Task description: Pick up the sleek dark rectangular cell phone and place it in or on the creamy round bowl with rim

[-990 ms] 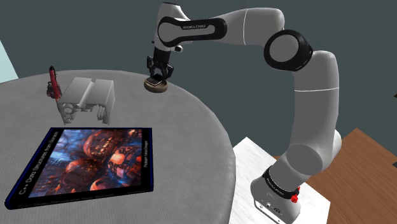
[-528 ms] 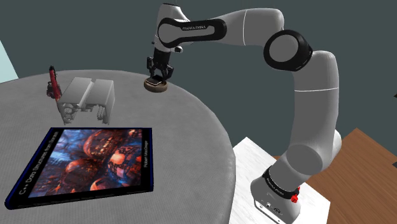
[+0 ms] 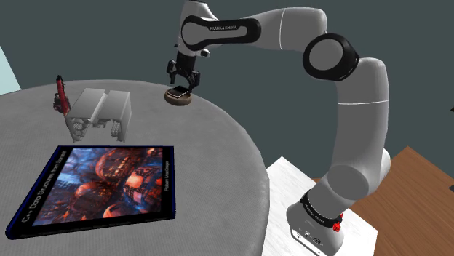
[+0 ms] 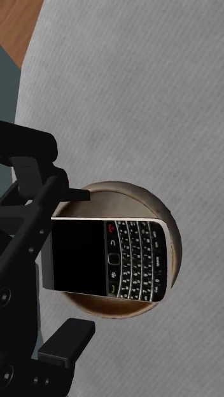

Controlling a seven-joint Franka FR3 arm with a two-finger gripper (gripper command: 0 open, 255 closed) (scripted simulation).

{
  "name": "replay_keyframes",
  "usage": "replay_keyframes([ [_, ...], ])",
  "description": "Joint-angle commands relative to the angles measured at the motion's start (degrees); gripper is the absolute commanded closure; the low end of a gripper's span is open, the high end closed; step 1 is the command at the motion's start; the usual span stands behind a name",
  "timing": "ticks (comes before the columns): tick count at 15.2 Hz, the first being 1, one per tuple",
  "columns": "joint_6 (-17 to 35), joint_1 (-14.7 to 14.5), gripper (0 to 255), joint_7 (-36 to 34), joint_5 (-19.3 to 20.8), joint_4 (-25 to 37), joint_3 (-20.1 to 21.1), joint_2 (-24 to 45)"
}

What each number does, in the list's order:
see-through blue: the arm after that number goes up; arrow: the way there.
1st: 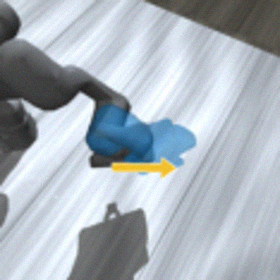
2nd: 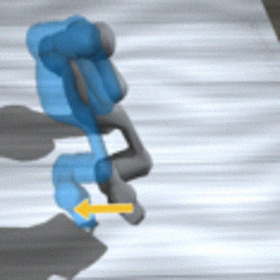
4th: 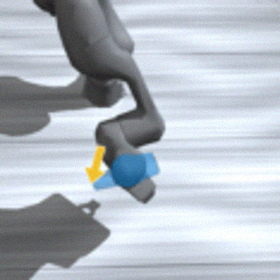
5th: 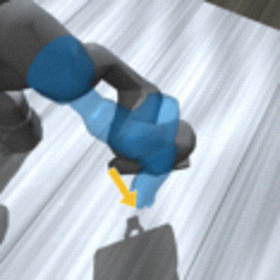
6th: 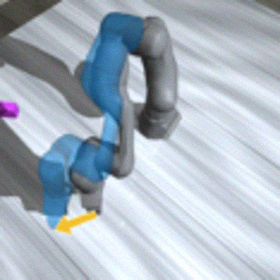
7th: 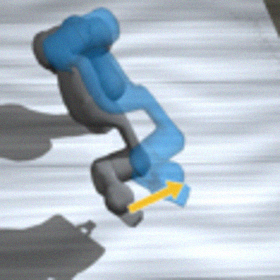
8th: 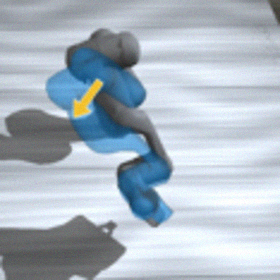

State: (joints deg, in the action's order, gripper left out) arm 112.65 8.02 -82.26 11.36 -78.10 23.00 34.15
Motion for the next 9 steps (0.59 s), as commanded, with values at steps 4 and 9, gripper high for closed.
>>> replay_keyframes([
  [4,-4.5,-0.1,0,0.3,-0.6,3.2,0.4,-1.4],
  [9,-4.5,-0.1,0,0.3,-0.6,3.2,0.4,-1.4],
])
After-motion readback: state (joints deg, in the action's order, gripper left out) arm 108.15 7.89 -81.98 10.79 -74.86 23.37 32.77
